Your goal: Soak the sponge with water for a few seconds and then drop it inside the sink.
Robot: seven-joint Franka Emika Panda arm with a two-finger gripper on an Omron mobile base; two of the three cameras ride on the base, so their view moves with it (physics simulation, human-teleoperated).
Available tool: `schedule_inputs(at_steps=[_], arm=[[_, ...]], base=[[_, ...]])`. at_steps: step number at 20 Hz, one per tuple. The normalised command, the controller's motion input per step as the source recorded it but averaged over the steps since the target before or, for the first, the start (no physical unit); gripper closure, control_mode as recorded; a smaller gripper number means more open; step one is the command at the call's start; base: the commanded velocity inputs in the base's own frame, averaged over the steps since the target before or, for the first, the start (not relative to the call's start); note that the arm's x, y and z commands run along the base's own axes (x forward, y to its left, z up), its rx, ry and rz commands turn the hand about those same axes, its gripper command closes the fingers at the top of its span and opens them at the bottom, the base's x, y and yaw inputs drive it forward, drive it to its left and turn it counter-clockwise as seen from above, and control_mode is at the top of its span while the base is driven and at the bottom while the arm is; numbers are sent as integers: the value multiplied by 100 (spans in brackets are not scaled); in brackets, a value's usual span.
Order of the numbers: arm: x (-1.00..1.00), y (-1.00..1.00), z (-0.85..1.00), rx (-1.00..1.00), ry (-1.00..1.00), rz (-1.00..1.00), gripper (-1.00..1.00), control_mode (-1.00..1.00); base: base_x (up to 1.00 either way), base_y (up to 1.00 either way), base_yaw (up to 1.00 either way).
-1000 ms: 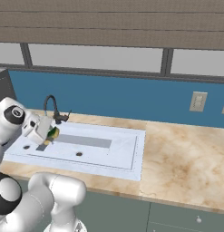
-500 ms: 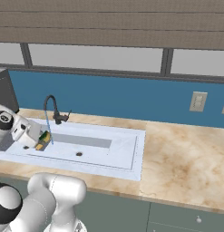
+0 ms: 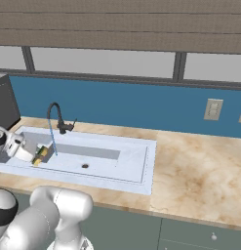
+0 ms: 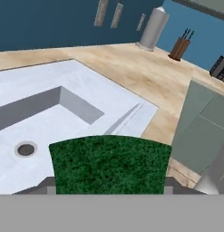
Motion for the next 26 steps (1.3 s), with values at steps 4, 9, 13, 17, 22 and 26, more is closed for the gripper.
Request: schedule_inputs(at_steps=[4, 9, 13, 17, 22, 26], arm=[[23, 42, -27, -19, 2, 0, 100, -100], [30, 36, 10, -13, 0, 0, 100, -100], [28, 37, 32, -7, 0, 0, 100, -100], [27, 30, 3, -2, 0, 0, 100, -100], [10, 10, 0, 0, 0, 0, 100, -100], [24, 0, -8, 0, 0, 0, 100, -100]], base=[[0, 0, 0], [0, 0, 0], [0, 0, 0], [0, 0, 0], [0, 0, 0], [0, 0, 0]])
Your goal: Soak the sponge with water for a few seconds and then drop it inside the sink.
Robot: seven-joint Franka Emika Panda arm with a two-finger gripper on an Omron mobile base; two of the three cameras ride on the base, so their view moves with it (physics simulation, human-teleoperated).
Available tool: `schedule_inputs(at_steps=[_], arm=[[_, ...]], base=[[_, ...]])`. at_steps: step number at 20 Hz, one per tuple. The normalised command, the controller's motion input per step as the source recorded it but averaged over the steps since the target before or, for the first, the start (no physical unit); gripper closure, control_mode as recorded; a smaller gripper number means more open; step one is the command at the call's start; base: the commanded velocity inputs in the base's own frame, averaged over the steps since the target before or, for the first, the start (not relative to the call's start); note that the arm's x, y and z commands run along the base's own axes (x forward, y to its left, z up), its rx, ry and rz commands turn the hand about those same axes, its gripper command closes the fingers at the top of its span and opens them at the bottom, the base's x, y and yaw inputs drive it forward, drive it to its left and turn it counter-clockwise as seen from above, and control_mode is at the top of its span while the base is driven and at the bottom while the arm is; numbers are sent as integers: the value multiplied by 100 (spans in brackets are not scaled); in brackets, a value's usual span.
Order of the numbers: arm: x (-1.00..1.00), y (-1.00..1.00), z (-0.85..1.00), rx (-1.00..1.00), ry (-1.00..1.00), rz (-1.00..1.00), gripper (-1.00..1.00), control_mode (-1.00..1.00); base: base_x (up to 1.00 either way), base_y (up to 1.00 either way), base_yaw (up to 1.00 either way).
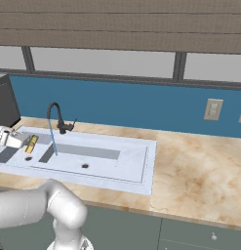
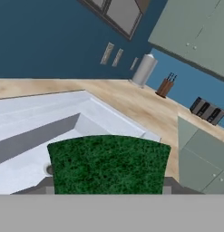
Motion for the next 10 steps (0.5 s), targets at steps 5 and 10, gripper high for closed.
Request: schedule_inputs(at_steps=[5, 10], arm=[[51, 0, -20, 0, 0, 0, 100, -100], [40, 0, -12, 0, -3, 0, 100, -100]], base=[[0, 0, 0], [0, 0, 0]])
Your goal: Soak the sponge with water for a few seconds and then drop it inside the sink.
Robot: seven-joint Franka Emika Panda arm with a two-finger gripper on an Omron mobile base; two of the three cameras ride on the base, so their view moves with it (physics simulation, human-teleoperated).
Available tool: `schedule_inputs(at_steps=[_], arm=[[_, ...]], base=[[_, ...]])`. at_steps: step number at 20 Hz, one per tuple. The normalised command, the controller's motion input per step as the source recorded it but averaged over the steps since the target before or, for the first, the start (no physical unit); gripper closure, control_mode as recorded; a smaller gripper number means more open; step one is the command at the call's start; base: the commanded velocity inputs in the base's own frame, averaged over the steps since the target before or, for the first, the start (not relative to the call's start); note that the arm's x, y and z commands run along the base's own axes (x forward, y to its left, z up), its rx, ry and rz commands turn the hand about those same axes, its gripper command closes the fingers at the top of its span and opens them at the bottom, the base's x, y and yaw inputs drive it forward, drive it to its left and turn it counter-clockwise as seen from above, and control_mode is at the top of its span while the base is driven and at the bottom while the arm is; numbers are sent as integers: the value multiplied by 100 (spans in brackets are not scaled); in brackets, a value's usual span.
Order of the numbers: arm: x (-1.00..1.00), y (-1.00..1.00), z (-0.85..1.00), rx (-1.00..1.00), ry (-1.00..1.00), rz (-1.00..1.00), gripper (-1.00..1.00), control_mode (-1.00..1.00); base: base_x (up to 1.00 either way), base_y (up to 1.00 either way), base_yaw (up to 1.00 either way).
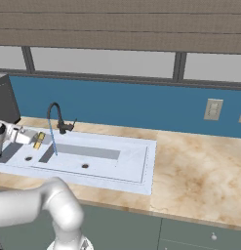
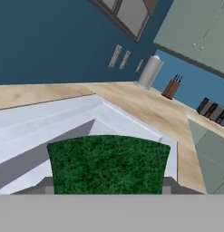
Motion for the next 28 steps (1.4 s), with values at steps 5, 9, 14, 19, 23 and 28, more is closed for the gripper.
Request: schedule_inputs(at_steps=[5, 9, 14, 19, 23, 28], arm=[[25, 0, -18, 0, -7, 0, 100, -100], [24, 0, -25, 0, -8, 0, 100, -100], [27, 0, -17, 0, -6, 0, 100, -100], [35, 0, 0, 0, 0, 0, 100, -100], [33, 2, 0, 0, 0, 0, 100, -100], [12, 9, -2, 0, 0, 3, 100, -100]], base=[[0, 0, 0], [0, 0, 0], [0, 0, 0], [0, 0, 0], [0, 0, 0], [0, 0, 0]])
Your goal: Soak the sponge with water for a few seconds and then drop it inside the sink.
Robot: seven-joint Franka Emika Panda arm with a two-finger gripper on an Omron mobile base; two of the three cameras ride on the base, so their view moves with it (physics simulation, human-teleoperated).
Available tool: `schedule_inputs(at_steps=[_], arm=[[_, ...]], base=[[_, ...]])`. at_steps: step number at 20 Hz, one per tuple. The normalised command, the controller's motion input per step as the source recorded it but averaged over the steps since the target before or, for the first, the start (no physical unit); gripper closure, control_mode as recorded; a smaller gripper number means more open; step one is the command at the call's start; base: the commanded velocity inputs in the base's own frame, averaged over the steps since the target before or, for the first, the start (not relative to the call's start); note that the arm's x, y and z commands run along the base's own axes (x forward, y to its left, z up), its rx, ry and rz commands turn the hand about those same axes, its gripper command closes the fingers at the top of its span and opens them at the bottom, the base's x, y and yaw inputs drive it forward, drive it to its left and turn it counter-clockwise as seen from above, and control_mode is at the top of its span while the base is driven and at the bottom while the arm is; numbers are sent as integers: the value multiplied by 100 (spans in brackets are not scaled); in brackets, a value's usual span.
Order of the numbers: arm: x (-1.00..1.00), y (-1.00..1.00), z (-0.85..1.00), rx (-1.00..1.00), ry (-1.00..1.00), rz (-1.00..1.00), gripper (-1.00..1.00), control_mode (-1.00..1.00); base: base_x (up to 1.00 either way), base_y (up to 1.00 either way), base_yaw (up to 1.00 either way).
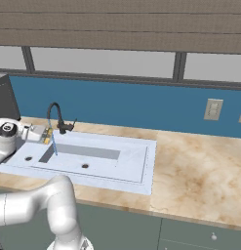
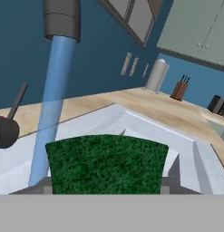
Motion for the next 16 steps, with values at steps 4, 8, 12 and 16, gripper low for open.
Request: schedule_inputs(at_steps=[4, 8, 12, 16], arm=[[0, 24, -14, 0, 0, 5, 100, -100], [3, 17, -20, 0, 0, 5, 100, -100], [9, 7, -10, 0, 0, 4, 100, -100], [21, 0, -1, 0, 0, 1, 100, -100]], base=[[0, 0, 0], [0, 0, 0], [0, 0, 0], [0, 0, 0]])
